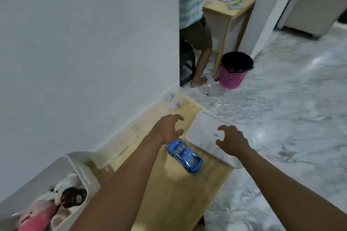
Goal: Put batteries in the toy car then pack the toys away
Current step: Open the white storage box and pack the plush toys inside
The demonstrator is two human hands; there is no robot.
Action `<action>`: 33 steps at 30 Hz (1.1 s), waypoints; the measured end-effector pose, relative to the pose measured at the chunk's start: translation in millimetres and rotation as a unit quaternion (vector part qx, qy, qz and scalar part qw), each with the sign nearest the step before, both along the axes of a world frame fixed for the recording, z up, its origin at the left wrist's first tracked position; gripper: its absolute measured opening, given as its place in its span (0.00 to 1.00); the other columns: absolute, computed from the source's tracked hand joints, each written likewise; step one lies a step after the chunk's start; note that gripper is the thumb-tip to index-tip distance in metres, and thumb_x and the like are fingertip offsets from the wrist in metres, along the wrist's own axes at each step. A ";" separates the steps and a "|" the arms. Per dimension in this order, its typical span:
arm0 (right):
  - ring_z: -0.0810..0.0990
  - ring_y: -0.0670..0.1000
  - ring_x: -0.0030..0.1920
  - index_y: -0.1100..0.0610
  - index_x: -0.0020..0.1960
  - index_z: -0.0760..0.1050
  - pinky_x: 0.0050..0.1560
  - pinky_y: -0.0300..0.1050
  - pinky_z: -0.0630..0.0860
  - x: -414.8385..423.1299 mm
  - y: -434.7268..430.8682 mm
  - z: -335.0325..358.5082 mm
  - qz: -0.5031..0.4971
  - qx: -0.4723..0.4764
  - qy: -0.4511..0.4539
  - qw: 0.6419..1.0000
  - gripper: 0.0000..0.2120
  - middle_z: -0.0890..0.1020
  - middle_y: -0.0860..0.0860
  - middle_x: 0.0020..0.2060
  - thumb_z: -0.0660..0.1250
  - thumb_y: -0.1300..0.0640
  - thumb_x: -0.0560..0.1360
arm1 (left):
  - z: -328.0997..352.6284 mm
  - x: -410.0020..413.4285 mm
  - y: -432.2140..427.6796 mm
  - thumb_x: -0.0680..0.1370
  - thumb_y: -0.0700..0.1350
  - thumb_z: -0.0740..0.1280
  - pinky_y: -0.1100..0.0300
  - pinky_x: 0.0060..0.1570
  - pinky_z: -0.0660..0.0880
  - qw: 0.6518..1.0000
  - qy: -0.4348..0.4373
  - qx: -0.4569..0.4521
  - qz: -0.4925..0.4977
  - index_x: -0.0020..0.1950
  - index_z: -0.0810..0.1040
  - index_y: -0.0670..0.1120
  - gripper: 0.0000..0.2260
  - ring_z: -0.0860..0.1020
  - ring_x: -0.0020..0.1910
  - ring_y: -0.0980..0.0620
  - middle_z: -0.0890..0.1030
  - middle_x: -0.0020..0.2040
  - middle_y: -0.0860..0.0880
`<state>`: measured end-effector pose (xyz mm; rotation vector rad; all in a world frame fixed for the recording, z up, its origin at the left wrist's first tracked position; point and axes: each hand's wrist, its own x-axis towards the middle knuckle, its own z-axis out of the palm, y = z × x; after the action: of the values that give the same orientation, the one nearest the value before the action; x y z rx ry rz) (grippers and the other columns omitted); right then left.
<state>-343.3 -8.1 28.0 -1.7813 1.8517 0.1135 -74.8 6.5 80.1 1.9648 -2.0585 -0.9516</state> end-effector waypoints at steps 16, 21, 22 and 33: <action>0.54 0.64 0.79 0.41 0.78 0.58 0.73 0.60 0.61 -48.8 5.4 -88.1 -0.097 0.027 -0.047 0.994 0.40 0.47 0.52 0.81 0.73 0.45 0.71 | -125.5 -95.9 -78.3 0.77 0.60 0.71 0.42 0.80 0.57 0.982 -0.112 0.095 -0.118 0.82 0.60 0.59 0.36 0.53 0.82 0.36 0.48 0.86 0.49; 0.55 0.66 0.76 0.41 0.77 0.60 0.68 0.60 0.68 -35.2 6.2 -64.6 -0.146 0.013 -0.035 0.989 0.37 0.50 0.48 0.80 0.71 0.41 0.72 | -113.8 -95.8 -72.7 0.77 0.60 0.72 0.39 0.77 0.61 0.989 -0.091 0.083 -0.086 0.81 0.63 0.61 0.34 0.55 0.81 0.36 0.52 0.85 0.53; 0.55 0.67 0.76 0.40 0.77 0.60 0.68 0.62 0.69 -30.0 5.0 -55.3 -0.149 0.007 -0.027 0.988 0.37 0.50 0.47 0.80 0.71 0.40 0.72 | -105.5 -95.0 -70.4 0.77 0.60 0.72 0.39 0.76 0.63 0.990 -0.088 0.081 -0.073 0.81 0.63 0.61 0.34 0.55 0.80 0.35 0.52 0.85 0.54; 0.59 0.66 0.74 0.37 0.74 0.63 0.70 0.65 0.64 121.2 13.7 65.7 0.051 -0.118 -0.079 0.989 0.35 0.57 0.43 0.78 0.68 0.34 0.70 | 38.6 38.0 31.5 0.77 0.62 0.69 0.44 0.67 0.66 0.974 -0.126 -0.014 0.186 0.79 0.65 0.61 0.32 0.63 0.72 0.37 0.57 0.82 0.56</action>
<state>-222.1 5.5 93.7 -1.9826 1.7188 -0.2099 -36.8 38.0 118.7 2.4447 -1.6994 -0.6191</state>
